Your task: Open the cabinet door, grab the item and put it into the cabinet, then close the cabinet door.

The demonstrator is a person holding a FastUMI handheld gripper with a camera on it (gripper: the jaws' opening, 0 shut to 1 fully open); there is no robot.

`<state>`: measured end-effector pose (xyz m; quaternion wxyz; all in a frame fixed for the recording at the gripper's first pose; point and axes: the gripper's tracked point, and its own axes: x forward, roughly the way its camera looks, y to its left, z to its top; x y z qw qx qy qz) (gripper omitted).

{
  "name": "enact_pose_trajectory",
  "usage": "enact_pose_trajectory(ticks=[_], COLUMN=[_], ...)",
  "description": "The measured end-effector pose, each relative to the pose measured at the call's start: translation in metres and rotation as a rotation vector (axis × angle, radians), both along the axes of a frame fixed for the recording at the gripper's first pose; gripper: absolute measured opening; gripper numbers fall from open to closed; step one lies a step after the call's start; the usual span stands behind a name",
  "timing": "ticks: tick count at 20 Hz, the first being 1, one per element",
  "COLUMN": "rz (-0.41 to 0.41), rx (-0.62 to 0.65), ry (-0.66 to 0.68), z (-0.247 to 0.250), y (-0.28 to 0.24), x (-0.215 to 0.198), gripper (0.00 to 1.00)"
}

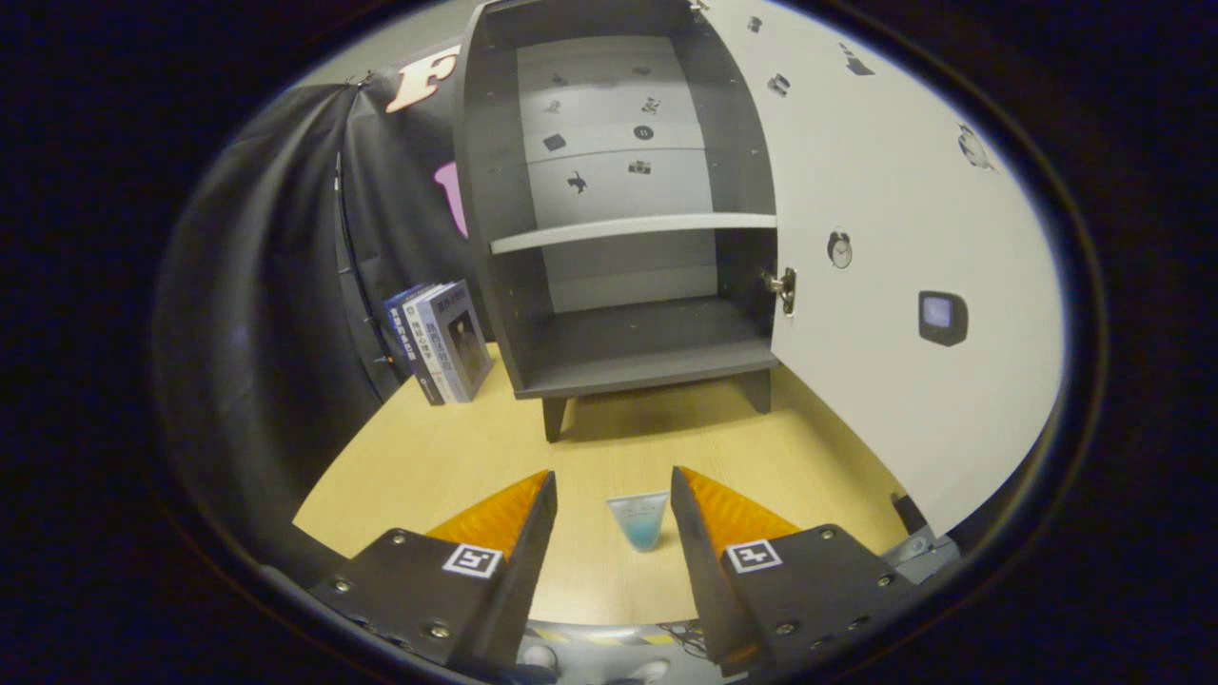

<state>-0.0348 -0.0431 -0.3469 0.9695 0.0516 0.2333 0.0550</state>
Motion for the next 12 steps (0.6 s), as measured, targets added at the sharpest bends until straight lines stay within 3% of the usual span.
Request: enact_pose_trajectory(ticks=[12], rz=[-0.021], rx=[-0.019], ry=[0.096], z=[-0.082], y=[-0.003], x=[0.030], gripper=[0.71])
